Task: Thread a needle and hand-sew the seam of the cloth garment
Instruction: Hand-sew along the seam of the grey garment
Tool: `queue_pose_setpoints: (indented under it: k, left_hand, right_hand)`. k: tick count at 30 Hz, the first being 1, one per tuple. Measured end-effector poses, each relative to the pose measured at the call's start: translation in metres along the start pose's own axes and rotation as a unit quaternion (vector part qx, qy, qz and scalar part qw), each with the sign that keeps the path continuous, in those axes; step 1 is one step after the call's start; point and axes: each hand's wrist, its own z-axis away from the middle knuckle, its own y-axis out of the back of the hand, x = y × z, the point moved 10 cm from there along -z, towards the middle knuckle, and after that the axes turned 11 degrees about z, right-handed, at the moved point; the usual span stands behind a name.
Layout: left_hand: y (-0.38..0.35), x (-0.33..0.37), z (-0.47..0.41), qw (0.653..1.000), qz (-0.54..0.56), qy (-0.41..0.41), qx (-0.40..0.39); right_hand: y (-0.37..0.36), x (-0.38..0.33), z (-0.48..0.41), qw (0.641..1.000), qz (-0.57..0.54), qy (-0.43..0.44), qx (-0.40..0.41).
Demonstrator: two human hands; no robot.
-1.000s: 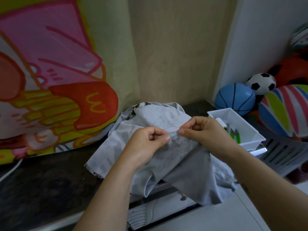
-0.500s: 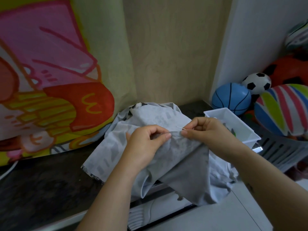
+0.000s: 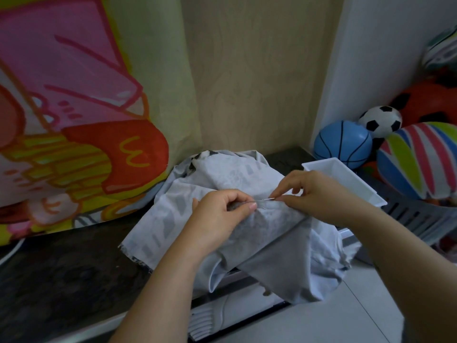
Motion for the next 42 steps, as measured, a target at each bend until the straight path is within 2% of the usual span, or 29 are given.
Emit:
queue_pose_setpoints:
  k: [10, 19, 35, 42]
  left_hand:
    - [0.0, -0.004, 0.001, 1.0, 0.004, 0.011, -0.01]
    - [-0.005, -0.005, 0.003, 0.998, 0.023, 0.029, -0.041]
    - [-0.01, -0.006, 0.006, 0.993, 0.08, 0.035, -0.078]
    - [-0.012, -0.006, 0.006, 0.99, 0.1, 0.043, -0.085]
  right_hand:
    - [-0.006, -0.013, 0.0, 0.999, 0.018, 0.016, -0.025]
    - [0.0, -0.015, 0.0, 1.0, 0.005, 0.022, -0.002]
    - [-0.002, -0.019, 0.001, 0.999, -0.021, 0.025, -0.016]
    - [0.004, -0.031, 0.004, 0.998, -0.045, 0.052, 0.006]
